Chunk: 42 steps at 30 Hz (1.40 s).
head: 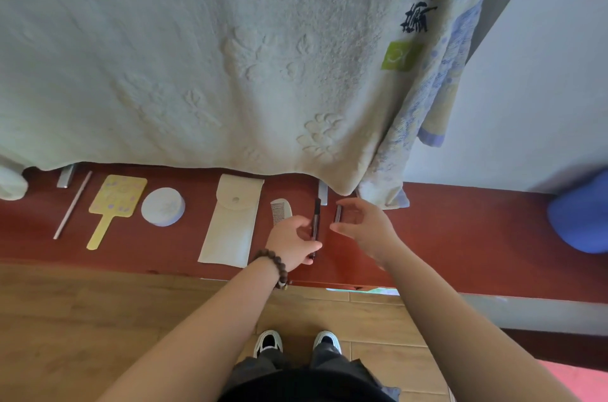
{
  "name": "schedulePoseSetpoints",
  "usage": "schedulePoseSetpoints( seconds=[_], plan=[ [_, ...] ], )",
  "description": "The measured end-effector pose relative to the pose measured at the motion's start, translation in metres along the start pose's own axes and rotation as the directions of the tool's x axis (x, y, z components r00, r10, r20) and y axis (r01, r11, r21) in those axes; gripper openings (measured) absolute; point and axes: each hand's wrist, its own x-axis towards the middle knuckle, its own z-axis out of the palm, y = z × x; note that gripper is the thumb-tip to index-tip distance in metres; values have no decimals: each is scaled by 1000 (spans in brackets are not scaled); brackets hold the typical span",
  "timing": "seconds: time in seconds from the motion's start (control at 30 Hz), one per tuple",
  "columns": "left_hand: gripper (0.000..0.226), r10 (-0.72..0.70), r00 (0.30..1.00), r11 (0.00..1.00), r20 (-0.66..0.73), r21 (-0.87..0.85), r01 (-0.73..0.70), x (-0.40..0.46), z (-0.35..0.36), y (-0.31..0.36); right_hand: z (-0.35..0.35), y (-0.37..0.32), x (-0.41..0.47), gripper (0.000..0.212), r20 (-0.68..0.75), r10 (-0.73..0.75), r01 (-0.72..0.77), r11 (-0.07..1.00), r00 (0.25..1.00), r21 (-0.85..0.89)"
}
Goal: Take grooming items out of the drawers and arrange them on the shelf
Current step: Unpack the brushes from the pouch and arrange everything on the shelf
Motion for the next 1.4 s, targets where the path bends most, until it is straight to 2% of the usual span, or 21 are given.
schedulePoseSetpoints(
  seconds=[0.07, 0.13, 0.23, 0.4, 0.67, 0.87, 0.97, 1.07, 1.23, 1.3, 1.4],
  plan=[
    [50, 76, 994, 978, -80, 199, -59, 5, 7, -3, 4, 10, 6, 45, -25, -38, 34, 987, 999, -157],
    [48, 125, 987, 939, -103, 333, -84, 10, 12, -7, 7, 18, 10, 46, 2, -83, 81, 965, 997, -250],
    [41, 171, 980, 888, -105, 448, -106, 14, 19, -9, 11, 28, 14, 45, 54, -121, 131, 944, 991, -303],
    [52, 194, 975, 819, -109, 564, -100, 19, 27, -18, 15, 43, 21, 45, 66, -224, 230, 865, 972, -445],
    [61, 243, 960, 791, -139, 602, -113, 18, 33, -30, 19, 59, 25, 47, 31, -266, 252, 864, 963, -436],
    [64, 273, 943, 787, -190, 608, -105, 9, 32, -29, 17, 62, 24, 55, 57, -292, 287, 849, 955, -444],
    [57, 300, 913, 802, -276, 592, -84, 1, 23, -31, 15, 60, 24, 57, 55, -293, 290, 864, 954, -412],
    [51, 320, 867, 817, -383, 575, -48, -8, 4, -37, 16, 51, 25, 51, -9, -333, 305, 874, 943, -378],
    [51, 264, 772, 861, -578, 502, 82, -18, -50, -57, 38, 21, 25, 41, -51, -368, 328, 878, 929, -349],
    [56, 184, 785, 861, -592, 482, 161, -14, -71, -62, 52, 8, 22, 39, -33, -383, 347, 868, 923, -355],
    [71, 92, 850, 842, -519, 496, 211, 3, -92, -67, 74, -6, 16, 36, -51, -396, 354, 865, 917, -355]
  ],
)
